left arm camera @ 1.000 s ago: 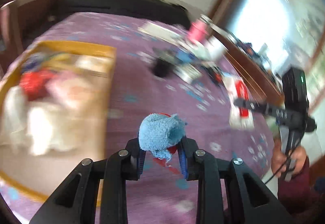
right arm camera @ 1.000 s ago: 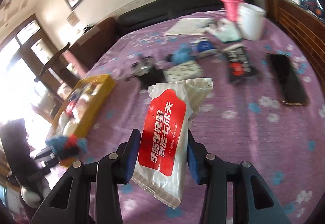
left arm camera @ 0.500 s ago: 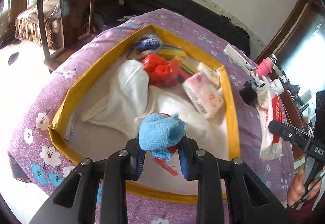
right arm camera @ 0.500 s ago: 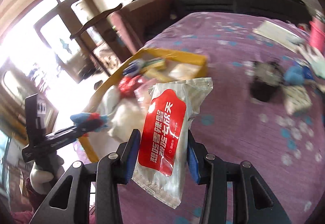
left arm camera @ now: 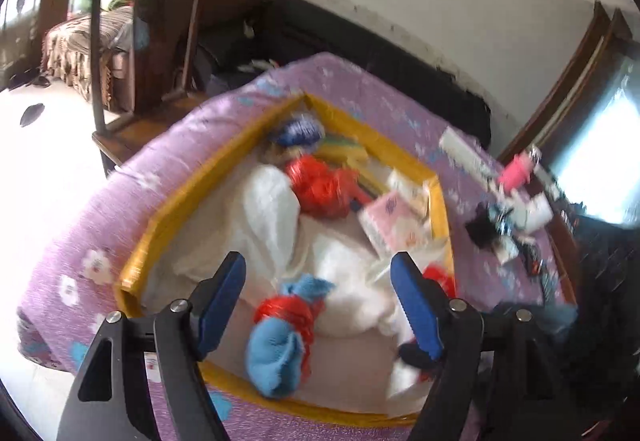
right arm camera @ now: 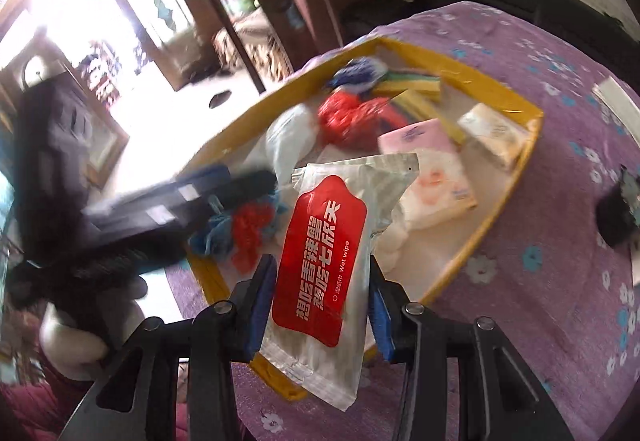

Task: Organize soft objects
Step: 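Carry the sponge bundle and wet-wipe pack over the yellow tray and release both, then move both open tools back over the table toward the remaining items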

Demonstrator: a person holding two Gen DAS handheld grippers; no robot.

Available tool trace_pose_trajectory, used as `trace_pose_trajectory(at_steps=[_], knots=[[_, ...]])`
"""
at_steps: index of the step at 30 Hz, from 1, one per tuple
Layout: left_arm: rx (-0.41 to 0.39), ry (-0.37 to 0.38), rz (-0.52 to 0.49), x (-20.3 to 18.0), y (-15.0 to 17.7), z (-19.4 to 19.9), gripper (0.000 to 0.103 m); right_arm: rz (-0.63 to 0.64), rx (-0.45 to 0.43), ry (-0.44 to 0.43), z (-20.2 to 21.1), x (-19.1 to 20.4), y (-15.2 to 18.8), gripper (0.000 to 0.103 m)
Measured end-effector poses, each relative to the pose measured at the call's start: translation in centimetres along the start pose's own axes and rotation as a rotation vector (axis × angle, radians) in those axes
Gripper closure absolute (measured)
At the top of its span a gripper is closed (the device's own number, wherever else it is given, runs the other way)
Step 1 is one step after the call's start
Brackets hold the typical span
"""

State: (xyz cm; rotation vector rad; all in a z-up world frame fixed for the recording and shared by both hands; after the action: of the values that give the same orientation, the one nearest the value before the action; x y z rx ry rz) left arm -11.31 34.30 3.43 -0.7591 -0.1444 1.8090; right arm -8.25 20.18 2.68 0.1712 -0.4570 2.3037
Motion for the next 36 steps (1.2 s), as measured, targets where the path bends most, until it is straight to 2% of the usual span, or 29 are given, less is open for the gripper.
trace_pose_trajectory(at_steps=[3,7,9,11,12,13,14,18,20,23,29,36], knots=[[-0.051,-0.004,0.037,1.0,-0.4,1.4,0.023,0.016,0.04,0.027,-1.8,0.7,-0.4,0.056],[-0.056,-0.034,0.04,1.5,-0.5,1.6,0.023,-0.007,0.077,0.007,-3.2,0.2,-1.3,0.056],[-0.054,-0.069,0.025,1.4,-0.4,1.3,0.023,-0.029,0.095,0.006,-3.6,-0.2,-1.6,0.055],[-0.052,-0.113,0.007,1.0,-0.3,1.0,0.023,-0.051,0.087,0.057,-3.8,-1.1,-2.2,0.055],[-0.052,-0.135,-0.001,0.9,-0.3,0.9,0.023,-0.051,0.081,0.089,-3.9,-1.4,-2.4,0.052],[-0.051,-0.162,-0.013,0.6,-0.2,0.8,0.023,-0.051,0.078,0.128,-4.0,-1.6,-2.5,0.041],[-0.052,-0.193,-0.03,0.3,-0.1,0.8,0.023,-0.051,0.068,0.14,-4.0,-1.8,-2.5,0.036],[-0.063,-0.299,-0.081,-0.6,0.1,0.8,0.019,-0.038,-0.005,0.065,-1.9,-1.8,-1.7,0.034],[-0.073,-0.335,-0.1,-1.2,0.1,1.0,0.018,-0.036,-0.055,0.07,-0.4,-2.1,-1.1,0.027],[-0.08,-0.372,-0.124,-2.0,0.2,1.0,0.018,-0.045,-0.137,0.09,2.2,-3.3,0.2,0.024],[-0.059,-0.403,-0.188,-4.8,0.7,0.2,0.017,-0.13,-0.22,0.146,5.5,-7.1,3.5,0.02],[-0.033,-0.438,-0.277,-9.0,1.5,-1.1,0.016,-0.289,-0.275,0.16,8.9,-13.3,8.3,0.02]])
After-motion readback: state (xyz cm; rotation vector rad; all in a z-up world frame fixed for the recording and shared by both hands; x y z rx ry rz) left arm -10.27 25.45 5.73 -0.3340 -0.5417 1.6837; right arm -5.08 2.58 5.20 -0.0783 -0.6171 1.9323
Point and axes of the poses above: each gripper's, at about its wrist camera, not at the fingertips, and z roughly against the way its jaws point, x to its left, y to its underside, the point moved 5 cm from there along -z, roughly the way its jaws point, and after that the axes turned 15 degrees about x, right-handed, at the moved point
